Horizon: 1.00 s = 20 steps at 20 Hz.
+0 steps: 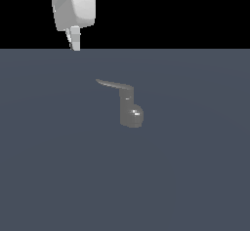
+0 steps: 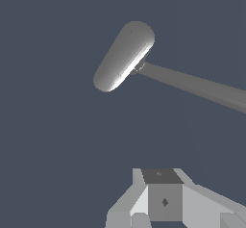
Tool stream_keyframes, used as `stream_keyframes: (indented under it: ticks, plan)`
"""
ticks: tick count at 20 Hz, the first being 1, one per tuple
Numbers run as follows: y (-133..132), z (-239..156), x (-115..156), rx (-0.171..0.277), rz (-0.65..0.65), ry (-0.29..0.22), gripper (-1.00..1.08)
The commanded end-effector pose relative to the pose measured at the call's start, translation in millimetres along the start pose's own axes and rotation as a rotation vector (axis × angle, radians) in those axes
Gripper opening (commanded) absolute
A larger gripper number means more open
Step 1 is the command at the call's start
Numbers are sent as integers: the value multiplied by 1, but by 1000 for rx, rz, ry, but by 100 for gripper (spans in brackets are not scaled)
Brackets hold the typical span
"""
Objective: Turn on the faucet by rotating a designated handle.
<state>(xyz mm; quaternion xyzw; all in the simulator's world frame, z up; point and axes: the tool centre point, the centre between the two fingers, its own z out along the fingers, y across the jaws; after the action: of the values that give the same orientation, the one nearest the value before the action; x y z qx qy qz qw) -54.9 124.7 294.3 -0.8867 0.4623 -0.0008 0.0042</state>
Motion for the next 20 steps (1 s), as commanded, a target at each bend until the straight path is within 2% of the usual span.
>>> stream_keyframes:
  ticks: [1,20]
  plan:
    - [-11,11,8,0,52,0,-100]
    - [-76,98,89,-7,467,6,-100]
